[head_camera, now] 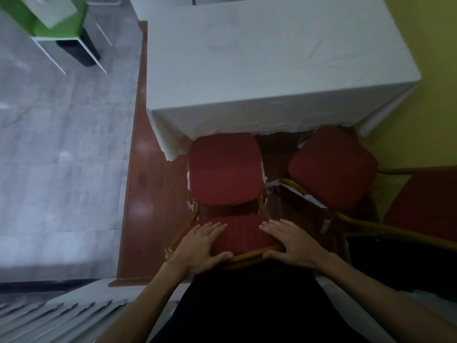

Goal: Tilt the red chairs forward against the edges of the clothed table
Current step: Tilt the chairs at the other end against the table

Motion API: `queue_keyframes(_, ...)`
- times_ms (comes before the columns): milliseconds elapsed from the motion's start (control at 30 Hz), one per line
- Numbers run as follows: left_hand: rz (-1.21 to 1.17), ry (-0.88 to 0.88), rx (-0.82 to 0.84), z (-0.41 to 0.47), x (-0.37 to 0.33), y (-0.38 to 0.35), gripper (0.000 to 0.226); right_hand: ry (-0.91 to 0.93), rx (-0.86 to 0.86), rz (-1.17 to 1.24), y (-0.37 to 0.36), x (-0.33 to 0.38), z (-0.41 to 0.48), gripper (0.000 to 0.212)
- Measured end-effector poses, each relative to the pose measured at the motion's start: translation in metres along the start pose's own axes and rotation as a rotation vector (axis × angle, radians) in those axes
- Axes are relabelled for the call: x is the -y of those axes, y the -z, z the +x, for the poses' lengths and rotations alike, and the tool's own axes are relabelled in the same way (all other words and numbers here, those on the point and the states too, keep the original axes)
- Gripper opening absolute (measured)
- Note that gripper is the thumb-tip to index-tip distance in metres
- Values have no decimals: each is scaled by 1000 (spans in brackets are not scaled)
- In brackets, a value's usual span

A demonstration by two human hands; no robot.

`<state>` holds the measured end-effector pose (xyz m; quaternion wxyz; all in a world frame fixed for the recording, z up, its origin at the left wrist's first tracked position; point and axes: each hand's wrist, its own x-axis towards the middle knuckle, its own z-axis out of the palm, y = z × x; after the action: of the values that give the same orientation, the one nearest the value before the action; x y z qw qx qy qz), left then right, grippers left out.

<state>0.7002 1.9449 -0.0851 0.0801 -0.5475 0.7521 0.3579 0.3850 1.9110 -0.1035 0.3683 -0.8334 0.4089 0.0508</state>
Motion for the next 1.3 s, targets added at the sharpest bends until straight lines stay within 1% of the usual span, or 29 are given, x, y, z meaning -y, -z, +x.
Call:
queue_keyframes(100,-54,18,-59,30,-34,4,91,-3,-3,-14,33,-43,-15,85)
queue_keyframes(233,-124,35,-109,88,-101,-2,89,-28,-10,-43,84,-121,-47,84)
queue_keyframes(333,-153,15,-120,144,-164,-18,89,-22,12,-166,127,-190,-78,85)
queue_keyframes(433,-159,-70,-129,196,-233,-30,89,-71,61,-306,177,-258,-123,90)
queue_keyframes(500,-174,-153,-125,229,-281,-36,86,-137,116,-377,212,-301,-160,96)
queue_keyframes(567,-181,-220,-129,254,-315,-39,86,-170,184,-478,241,-333,-188,100)
queue_keyframes(667,-199,-308,-119,291,-369,-52,90,-270,328,-596,272,-377,-242,105)
queue_keyframes(767,-214,-421,-110,317,-423,-67,94,-377,517,-638,293,-407,-285,111)
queue_keyframes(833,-224,-470,-97,328,-455,-80,97,-408,604,-645,306,-421,-305,114)
queue_keyframes(967,-238,-497,10,352,-509,-104,105,-423,720,-667,327,-445,-339,120)
queue_keyframes(1100,-211,-499,189,372,-550,-129,107,-422,775,-697,333,-472,-362,121)
queue_keyframes(1200,-224,-467,296,376,-578,-143,107,-408,784,-715,329,-491,-371,117)
queue_keyframes(1300,-277,-425,338,381,-600,-163,110,-355,746,-713,320,-510,-373,105)
